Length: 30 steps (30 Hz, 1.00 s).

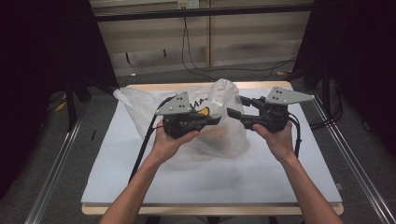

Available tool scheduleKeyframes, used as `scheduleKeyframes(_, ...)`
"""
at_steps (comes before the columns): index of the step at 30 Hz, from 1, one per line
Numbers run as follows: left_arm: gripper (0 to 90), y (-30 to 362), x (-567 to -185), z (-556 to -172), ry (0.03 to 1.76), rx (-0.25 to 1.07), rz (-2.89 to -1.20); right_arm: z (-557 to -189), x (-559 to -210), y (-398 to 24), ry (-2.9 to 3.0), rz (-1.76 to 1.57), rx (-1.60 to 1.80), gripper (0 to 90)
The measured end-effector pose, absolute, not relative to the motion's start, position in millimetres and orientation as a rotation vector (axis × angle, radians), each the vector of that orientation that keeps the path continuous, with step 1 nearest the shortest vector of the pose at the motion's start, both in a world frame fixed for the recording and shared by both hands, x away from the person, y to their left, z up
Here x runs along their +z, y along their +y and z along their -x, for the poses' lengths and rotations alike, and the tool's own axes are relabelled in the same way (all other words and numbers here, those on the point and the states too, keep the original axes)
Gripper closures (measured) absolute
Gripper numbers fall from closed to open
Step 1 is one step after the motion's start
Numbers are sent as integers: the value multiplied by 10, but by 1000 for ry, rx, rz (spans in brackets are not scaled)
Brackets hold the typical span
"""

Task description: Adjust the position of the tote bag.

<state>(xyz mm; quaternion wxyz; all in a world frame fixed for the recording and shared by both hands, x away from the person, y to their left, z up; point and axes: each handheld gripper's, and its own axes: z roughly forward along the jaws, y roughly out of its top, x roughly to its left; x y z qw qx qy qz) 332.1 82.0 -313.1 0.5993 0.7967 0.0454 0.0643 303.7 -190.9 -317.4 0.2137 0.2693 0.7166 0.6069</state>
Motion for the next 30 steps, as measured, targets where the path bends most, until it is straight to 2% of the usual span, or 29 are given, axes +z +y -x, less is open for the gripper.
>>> scheduleKeyframes(3,900,782,-3110,-3318,95,158,-1852,-3051,-3152,-1912,1981,-760,1685,516)
scheduleKeyframes(5,900,767,-3101,-3322,94,155,-1850,-3056,-3148,-1919,1985,-754,1697,613)
scheduleKeyframes(6,900,762,-3098,-3324,96,154,-1853,-3056,-3148,-1919,1985,-754,1697,613)
scheduleKeyframes(7,900,764,-3095,-3333,94,149,-1857,-3057,-3152,-1918,1995,-747,1694,699)
scheduleKeyframes(8,900,770,-3098,-3336,111,143,-1847,-3057,-3164,-1912,2001,-755,1687,841)
scheduleKeyframes(10,900,786,-3104,-3333,121,156,-1840,-3058,-3168,-1920,1998,-760,1678,900)
scheduleKeyframes(13,877,831,-3107,-3343,116,145,-1832,-3061,-3172,-1940,1997,-769,1680,900)
scheduleKeyframes(16,749,962,-3133,-3350,174,163,-1800,-3053,-3173,-1995,1989,-778,1682,900)
scheduleKeyframes(19,656,1046,-3134,-3353,199,171,-1798,-3053,-3175,-2036,1988,-782,1686,900)
scheduleKeyframes(21,629,1130,-3128,-3352,222,194,-1786,-3056,-3176,-2049,1989,-782,1687,900)
scheduleKeyframes(22,570,1197,-3108,-3345,235,218,-1795,-3062,-3180,-2066,1985,-783,1686,900)
scheduleKeyframes(24,511,1239,-3098,-3335,241,223,-1789,-3065,-3179,-2074,1984,-782,1684,900)
scheduleKeyframes(30,480,1561,-3088,-3277,295,295,-1749,-3067,-3170,-2189,1954,-794,1703,900)
